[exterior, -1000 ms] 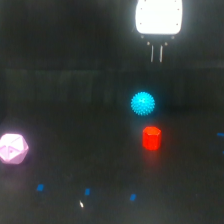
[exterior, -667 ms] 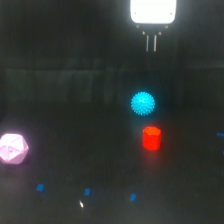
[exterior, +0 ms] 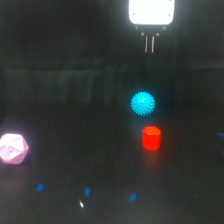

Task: Pick up the red object from the table

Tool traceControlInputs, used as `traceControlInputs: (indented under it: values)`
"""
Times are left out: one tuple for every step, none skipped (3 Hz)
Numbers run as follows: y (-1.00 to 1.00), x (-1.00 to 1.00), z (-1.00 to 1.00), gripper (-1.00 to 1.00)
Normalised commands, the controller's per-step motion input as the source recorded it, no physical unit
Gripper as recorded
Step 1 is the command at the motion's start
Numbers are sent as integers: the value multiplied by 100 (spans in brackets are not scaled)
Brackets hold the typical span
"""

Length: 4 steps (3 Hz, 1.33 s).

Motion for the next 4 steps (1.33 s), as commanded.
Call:
traceControlInputs:
  values:
    - [62,-16,65,-15]
    - [4,-56,87,47]
    - [-4,-29,100,-18]
    - [7,-37,100,33]
